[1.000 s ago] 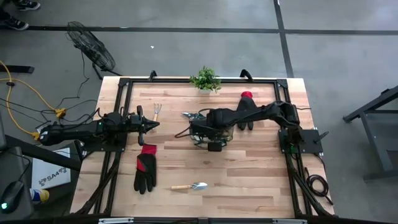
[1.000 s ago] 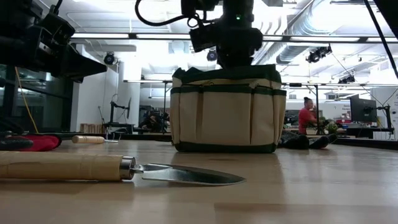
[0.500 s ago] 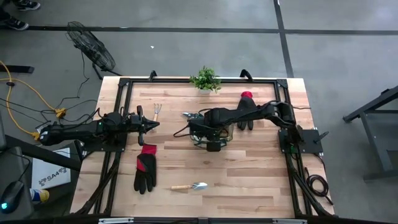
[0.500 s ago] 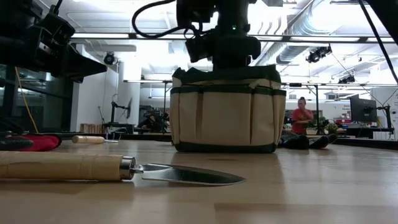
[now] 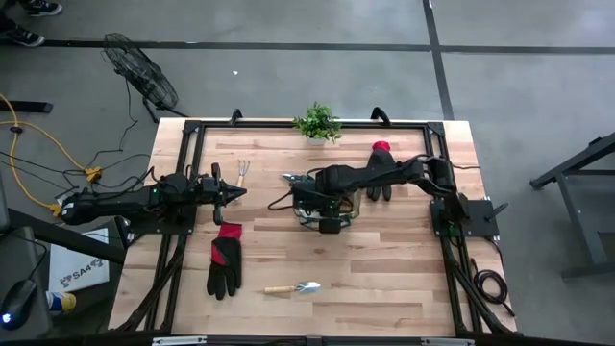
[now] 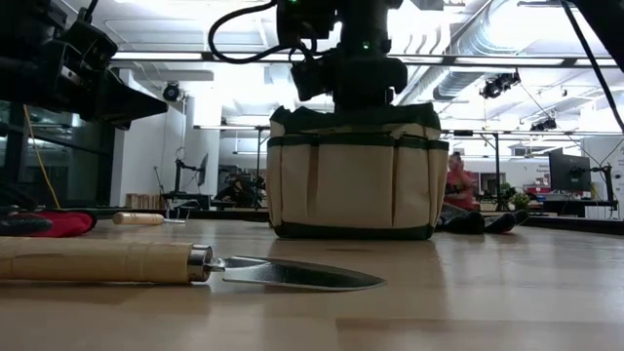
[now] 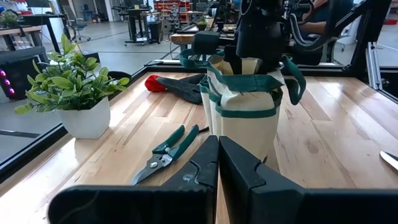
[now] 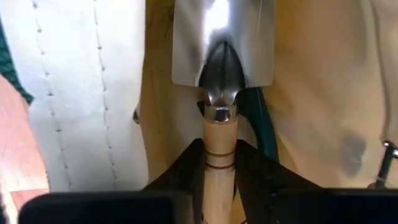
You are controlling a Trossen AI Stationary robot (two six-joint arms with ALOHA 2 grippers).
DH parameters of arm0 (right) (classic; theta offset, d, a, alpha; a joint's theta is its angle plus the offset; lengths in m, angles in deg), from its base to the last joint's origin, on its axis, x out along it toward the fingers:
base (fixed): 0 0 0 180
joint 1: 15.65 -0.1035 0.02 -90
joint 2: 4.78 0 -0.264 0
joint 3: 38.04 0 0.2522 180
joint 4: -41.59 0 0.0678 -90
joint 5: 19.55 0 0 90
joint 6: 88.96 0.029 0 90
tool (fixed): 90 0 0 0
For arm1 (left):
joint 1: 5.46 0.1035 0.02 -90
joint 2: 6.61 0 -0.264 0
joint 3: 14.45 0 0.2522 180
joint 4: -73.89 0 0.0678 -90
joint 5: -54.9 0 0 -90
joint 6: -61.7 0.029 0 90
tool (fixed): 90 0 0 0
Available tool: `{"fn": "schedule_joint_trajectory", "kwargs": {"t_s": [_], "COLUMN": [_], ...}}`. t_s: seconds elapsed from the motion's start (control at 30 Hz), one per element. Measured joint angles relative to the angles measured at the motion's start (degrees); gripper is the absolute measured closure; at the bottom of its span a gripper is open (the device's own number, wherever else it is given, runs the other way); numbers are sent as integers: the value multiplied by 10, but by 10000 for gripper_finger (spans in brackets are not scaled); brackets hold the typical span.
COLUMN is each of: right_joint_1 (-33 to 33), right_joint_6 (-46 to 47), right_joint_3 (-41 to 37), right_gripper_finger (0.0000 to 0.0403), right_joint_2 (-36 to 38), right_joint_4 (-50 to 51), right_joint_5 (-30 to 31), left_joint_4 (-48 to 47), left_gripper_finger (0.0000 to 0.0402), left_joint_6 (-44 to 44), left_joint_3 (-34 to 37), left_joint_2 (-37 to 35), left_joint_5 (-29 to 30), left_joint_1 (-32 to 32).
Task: Pick & Place Garden tools in Gardening bag
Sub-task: Put the brown trowel into the gardening bag, then put the green shear scissors into the gardening bag
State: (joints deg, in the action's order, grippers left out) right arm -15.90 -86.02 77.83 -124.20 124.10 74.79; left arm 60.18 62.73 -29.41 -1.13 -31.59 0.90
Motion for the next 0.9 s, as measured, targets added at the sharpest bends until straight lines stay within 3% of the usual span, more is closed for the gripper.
{"fn": "schedule_joint_trajectory", "kwargs": {"t_s": [0.57, 0.9], "right_joint_1": [0, 0], "right_joint_6": [5, 5], "right_joint_3": [0, 0], "right_gripper_finger": [277, 264], "right_joint_2": [0, 2], "right_joint_4": [1, 13], "right_joint_5": [0, 12], "left_joint_4": [0, 0], "left_gripper_finger": [391, 391], "left_joint_6": [0, 0], "left_joint_3": [0, 0], "left_joint_2": [0, 0], "left_joint_5": [0, 0], "left_joint_1": [0, 0]}}
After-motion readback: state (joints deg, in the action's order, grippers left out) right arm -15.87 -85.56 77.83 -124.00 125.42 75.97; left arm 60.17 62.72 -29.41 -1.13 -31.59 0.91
